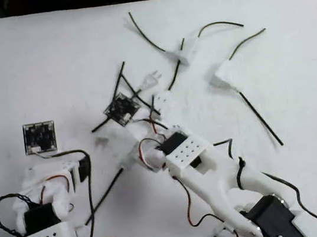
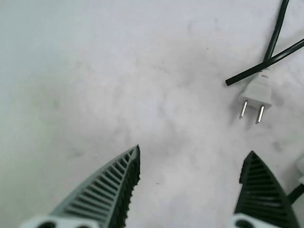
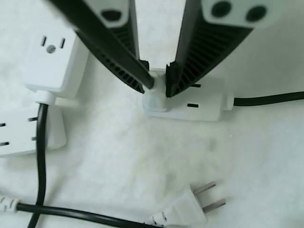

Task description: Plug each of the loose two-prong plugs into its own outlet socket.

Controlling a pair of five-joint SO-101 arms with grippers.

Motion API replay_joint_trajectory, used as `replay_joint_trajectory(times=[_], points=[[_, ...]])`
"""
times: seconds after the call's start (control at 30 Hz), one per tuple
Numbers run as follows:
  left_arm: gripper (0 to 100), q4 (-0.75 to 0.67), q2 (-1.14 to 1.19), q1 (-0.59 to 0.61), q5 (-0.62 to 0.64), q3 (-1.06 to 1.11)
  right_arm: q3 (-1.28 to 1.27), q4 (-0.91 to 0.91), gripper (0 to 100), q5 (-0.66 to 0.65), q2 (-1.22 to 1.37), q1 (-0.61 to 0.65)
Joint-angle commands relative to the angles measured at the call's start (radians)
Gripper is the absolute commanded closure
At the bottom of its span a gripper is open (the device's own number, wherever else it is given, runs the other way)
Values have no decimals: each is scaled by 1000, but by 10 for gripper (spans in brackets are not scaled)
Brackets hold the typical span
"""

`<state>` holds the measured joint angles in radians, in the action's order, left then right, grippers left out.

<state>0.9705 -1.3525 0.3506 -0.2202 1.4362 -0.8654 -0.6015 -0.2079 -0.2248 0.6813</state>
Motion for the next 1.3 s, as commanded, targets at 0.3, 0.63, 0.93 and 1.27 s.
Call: replay_joint_trajectory(times=[0.3,0.63,0.93,1.27], points=[[669,-20,-19,10,6,-6,78,-108,981,-3,-245,-50],[669,-20,-19,10,6,-5,341,-193,981,29,-268,-306],[669,-18,-19,10,6,-5,586,-122,981,321,-44,-562],[669,-17,-19,10,6,-3,764,-8,981,493,286,-704]])
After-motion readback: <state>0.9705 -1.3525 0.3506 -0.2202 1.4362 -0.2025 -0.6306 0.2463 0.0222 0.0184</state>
